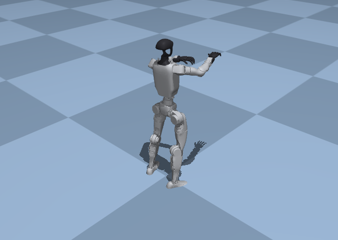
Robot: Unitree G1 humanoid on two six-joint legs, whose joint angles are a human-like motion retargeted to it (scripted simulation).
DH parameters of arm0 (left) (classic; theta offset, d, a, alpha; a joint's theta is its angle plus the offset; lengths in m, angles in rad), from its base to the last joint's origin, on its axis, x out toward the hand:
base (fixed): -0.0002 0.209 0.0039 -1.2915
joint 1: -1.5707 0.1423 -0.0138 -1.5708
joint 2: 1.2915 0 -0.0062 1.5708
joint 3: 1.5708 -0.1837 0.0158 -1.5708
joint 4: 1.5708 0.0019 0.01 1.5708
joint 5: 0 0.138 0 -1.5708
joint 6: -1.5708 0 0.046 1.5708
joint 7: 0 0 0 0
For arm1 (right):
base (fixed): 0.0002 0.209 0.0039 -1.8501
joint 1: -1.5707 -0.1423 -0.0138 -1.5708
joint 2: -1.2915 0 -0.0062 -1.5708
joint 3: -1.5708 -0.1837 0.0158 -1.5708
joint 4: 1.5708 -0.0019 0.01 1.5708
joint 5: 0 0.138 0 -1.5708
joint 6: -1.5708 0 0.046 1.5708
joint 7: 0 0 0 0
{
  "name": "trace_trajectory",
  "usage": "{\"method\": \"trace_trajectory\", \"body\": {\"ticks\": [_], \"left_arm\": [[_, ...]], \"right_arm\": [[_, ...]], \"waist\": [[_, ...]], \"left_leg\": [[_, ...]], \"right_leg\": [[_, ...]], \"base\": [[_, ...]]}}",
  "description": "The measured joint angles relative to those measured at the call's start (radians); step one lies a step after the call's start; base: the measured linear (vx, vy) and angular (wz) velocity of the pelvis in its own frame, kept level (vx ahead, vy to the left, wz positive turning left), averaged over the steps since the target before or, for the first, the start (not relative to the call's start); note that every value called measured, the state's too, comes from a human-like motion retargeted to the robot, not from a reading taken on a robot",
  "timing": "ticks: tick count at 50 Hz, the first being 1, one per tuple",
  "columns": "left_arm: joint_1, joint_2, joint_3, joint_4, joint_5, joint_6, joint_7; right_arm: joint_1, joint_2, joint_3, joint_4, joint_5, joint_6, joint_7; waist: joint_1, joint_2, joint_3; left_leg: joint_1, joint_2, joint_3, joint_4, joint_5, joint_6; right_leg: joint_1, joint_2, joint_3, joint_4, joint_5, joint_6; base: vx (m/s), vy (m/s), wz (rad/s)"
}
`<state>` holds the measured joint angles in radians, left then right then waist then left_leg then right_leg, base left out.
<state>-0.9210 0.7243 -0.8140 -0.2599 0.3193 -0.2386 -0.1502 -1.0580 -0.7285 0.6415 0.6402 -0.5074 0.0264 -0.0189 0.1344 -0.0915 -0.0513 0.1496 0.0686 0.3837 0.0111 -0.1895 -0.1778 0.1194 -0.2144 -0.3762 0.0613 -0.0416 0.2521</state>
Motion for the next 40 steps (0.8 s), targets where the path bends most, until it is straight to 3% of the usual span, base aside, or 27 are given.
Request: {"method": "trace_trajectory", "body": {"ticks": [4, 7, 12, 15, 23, 32, 35, 40], "left_arm": [[0.002, -0.058, -0.003, -0.003, -0.011, 0.028, -0.068], [-0.005, -0.093, 0.003, 0.039, -0.022, 0.064, -0.100], [-0.044, -0.124, 0.018, 0.173, 0.000, 0.105, -0.030], [-0.067, -0.140, 0.035, 0.270, 0.032, 0.131, 0.022], [-0.204, -0.186, 0.038, 0.650, 0.089, 0.223, 0.082], [-0.349, -0.234, -0.039, 1.174, -0.024, 0.314, 0.090], [-0.329, -0.208, -0.018, 1.159, -0.069, 0.294, 0.092], [-0.188, -0.098, 0.087, 0.824, -0.089, 0.237, 0.096]], "right_arm": [[-0.044, 0.016, 0.013, 0.130, 0.017, 0.029, 0.047], [-0.022, 0.008, -0.018, 0.078, 0.051, 0.043, 0.029], [0.127, -0.052, -0.105, -0.275, 0.077, 0.023, -0.074], [0.258, -0.083, -0.175, -0.534, 0.095, -0.002, -0.055], [0.536, -0.111, -0.235, -1.014, 0.215, -0.032, 0.140], [0.611, -0.154, -0.215, -1.280, 0.377, -0.019, 0.313], [0.603, -0.188, -0.242, -1.288, 0.385, -0.014, 0.323], [0.555, -0.240, -0.270, -1.185, 0.347, -0.009, 0.319]], "waist": [[0.033, -0.006, -0.006], [0.039, -0.004, -0.006], [0.010, 0.014, 0.009], [-0.028, 0.033, 0.019], [-0.175, 0.094, 0.033], [-0.320, 0.133, 0.035], [-0.336, 0.129, 0.033], [-0.315, 0.106, 0.032]], "left_leg": [[-0.006, -0.001, -0.026, -0.002, 0.005, -0.003], [-0.008, -0.004, -0.038, -0.004, 0.009, -0.001], [-0.001, -0.009, -0.036, -0.008, 0.013, 0.005], [0.007, -0.011, -0.019, -0.009, 0.012, 0.009], [0.027, -0.005, 0.065, -0.007, 0.009, 0.014], [0.039, 0.005, 0.151, -0.005, 0.011, 0.013], [0.040, 0.006, 0.163, -0.005, 0.011, 0.013], [0.040, 0.004, 0.157, -0.005, 0.010, 0.014]], "right_leg": [[0.012, -0.002, -0.028, 0.000, -0.005, -0.006], [0.018, -0.005, -0.042, 0.001, -0.007, -0.007], [0.022, -0.009, -0.040, 0.002, -0.010, -0.001], [0.019, -0.011, -0.024, 0.002, -0.010, 0.005], [-0.014, 0.004, 0.062, -0.009, -0.004, 0.010], [-0.051, 0.025, 0.145, -0.021, 0.008, 0.010], [-0.058, 0.027, 0.155, -0.020, 0.010, 0.010], [-0.058, 0.023, 0.149, -0.013, 0.011, 0.010]], "base": [[0.00, -0.02, 0.41], [0.00, -0.01, 0.24], [0.00, 0.00, -0.04], [0.00, -0.01, -0.32], [-0.01, -0.02, -0.61], [-0.01, -0.02, -0.55], [0.00, -0.01, -0.17], [0.00, 0.00, 0.04]]}}
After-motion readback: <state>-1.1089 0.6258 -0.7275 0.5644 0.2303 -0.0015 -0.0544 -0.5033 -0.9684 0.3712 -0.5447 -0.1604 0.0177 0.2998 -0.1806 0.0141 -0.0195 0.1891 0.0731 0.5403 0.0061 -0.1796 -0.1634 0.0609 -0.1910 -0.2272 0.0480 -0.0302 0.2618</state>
